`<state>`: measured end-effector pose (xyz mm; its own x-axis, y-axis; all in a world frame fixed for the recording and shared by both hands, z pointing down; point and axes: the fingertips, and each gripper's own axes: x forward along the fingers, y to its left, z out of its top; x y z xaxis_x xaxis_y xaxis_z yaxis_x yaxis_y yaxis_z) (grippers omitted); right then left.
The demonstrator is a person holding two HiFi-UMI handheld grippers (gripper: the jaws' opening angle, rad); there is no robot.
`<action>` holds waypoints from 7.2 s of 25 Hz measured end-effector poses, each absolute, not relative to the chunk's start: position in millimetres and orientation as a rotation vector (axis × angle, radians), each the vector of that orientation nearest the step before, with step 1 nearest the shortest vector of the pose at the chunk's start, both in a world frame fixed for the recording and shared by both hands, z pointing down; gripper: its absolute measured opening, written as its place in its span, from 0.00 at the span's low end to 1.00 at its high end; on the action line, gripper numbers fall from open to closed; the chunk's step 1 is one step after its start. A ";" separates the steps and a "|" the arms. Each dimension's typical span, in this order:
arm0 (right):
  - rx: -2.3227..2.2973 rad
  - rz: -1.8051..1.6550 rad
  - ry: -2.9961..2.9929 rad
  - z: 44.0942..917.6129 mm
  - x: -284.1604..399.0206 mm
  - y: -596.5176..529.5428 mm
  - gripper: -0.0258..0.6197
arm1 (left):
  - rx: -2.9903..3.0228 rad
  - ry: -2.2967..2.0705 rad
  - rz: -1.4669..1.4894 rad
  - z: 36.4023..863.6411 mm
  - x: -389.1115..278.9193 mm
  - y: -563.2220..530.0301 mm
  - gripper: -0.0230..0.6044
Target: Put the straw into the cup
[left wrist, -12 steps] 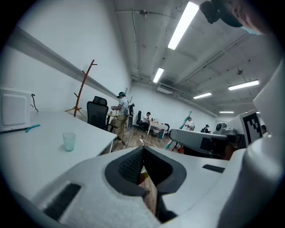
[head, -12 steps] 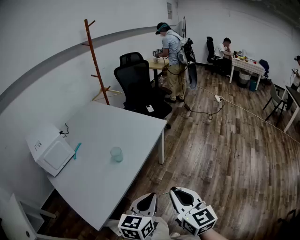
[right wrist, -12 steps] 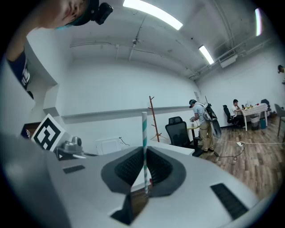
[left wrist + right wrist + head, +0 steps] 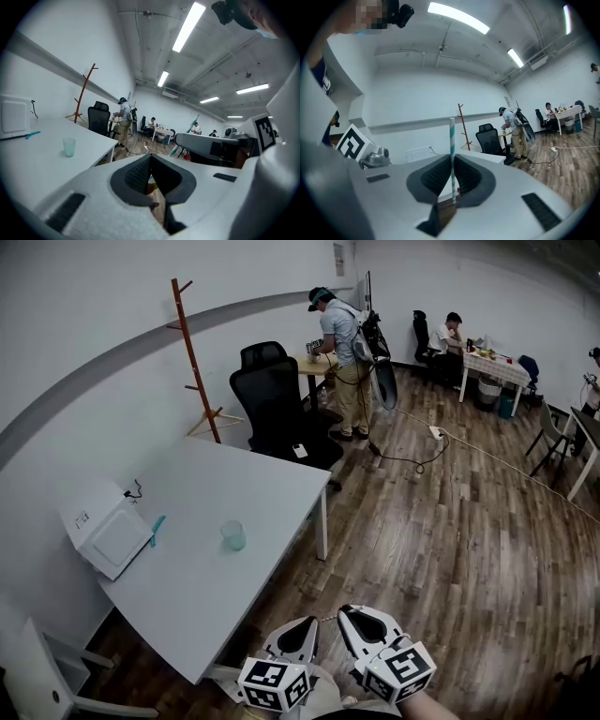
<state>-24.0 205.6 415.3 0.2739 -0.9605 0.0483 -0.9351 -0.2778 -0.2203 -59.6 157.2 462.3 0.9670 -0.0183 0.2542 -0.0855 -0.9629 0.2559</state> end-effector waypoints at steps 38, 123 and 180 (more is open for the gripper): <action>-2.328 -0.309 1.858 421.1 -1.0 170.7 0.10 | 2.855 -0.190 0.371 468.9 -49.3 122.2 0.06; -1.616 -0.370 2.603 419.4 128.6 -189.0 0.10 | 2.515 -1.155 0.286 485.0 44.6 -192.0 0.06; -1.559 -0.595 2.885 544.9 76.0 -281.4 0.10 | 2.239 -1.380 0.311 558.4 -21.4 -285.5 0.06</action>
<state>76.0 -281.4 544.9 -0.5483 -0.7685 0.3297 -0.8363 0.5034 -0.2174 -21.4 -285.5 558.4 0.4635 -0.7726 0.4339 -0.8840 -0.3701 0.2855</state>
